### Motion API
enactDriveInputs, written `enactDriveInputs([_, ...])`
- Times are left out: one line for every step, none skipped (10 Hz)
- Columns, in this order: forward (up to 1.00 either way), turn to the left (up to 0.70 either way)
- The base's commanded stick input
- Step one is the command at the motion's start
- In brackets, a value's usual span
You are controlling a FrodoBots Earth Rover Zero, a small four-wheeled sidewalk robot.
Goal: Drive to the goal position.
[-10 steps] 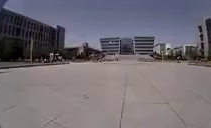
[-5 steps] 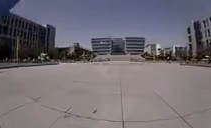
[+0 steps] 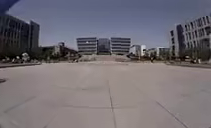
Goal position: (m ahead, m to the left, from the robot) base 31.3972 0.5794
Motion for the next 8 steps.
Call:
enactDriveInputs([1.00, 0.00])
enactDriveInputs([1.00, 0.00])
enactDriveInputs([1.00, 0.00])
enactDriveInputs([1.00, 0.00])
enactDriveInputs([1.00, 0.00])
enactDriveInputs([1.00, 0.00])
enactDriveInputs([1.00, 0.00])
enactDriveInputs([1.00, 0.00])
